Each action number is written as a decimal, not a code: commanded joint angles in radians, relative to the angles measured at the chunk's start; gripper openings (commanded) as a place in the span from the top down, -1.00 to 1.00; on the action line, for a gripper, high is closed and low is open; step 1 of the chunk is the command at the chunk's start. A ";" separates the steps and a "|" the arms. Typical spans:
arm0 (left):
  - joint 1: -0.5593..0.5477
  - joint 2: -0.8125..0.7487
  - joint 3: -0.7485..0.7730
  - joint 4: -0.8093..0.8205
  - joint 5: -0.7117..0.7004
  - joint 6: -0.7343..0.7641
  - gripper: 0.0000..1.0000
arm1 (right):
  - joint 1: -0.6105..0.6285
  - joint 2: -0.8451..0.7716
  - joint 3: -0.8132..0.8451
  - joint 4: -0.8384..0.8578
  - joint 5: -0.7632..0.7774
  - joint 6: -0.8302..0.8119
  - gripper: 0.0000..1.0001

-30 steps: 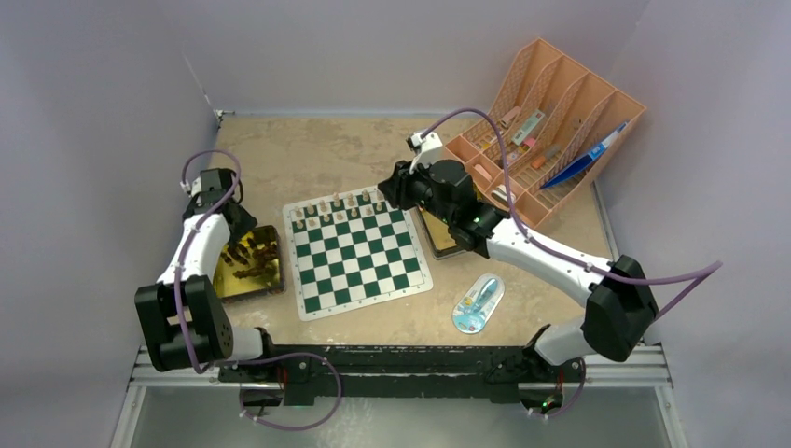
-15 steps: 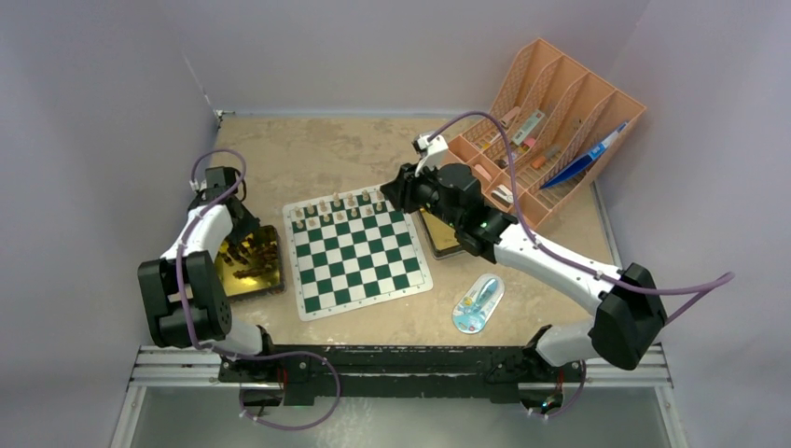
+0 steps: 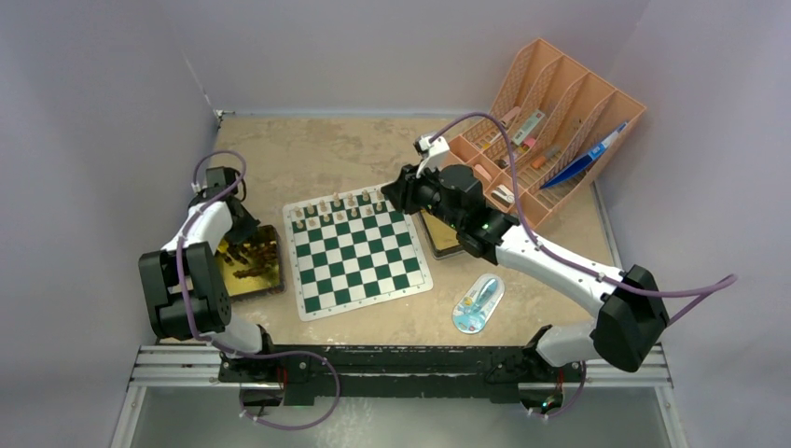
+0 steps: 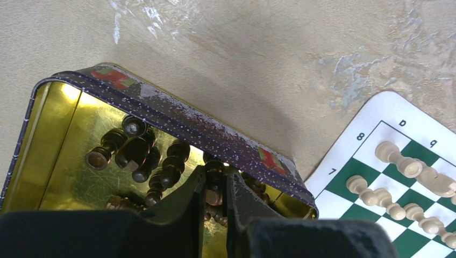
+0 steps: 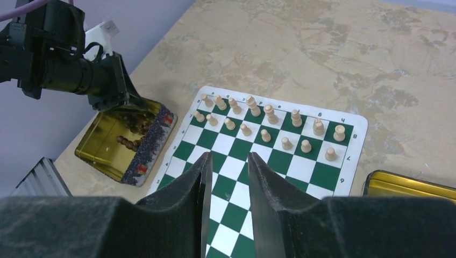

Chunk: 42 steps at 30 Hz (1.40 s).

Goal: Set up the chess pieces on the board
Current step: Pick up the chess piece from the storage box, then place the chess piece on the chessboard.

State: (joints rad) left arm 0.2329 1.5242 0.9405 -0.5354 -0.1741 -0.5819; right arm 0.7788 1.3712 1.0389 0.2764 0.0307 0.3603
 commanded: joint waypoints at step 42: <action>-0.802 -0.380 -0.006 -0.199 0.181 -0.053 1.00 | 0.004 -0.509 -0.223 -0.315 0.146 0.086 -0.97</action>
State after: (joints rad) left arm -0.4572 1.1240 0.9508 -0.7387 0.1165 -0.5446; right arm 0.7792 0.9028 0.8265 -0.0261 0.1200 0.4267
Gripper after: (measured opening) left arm 0.127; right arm 0.985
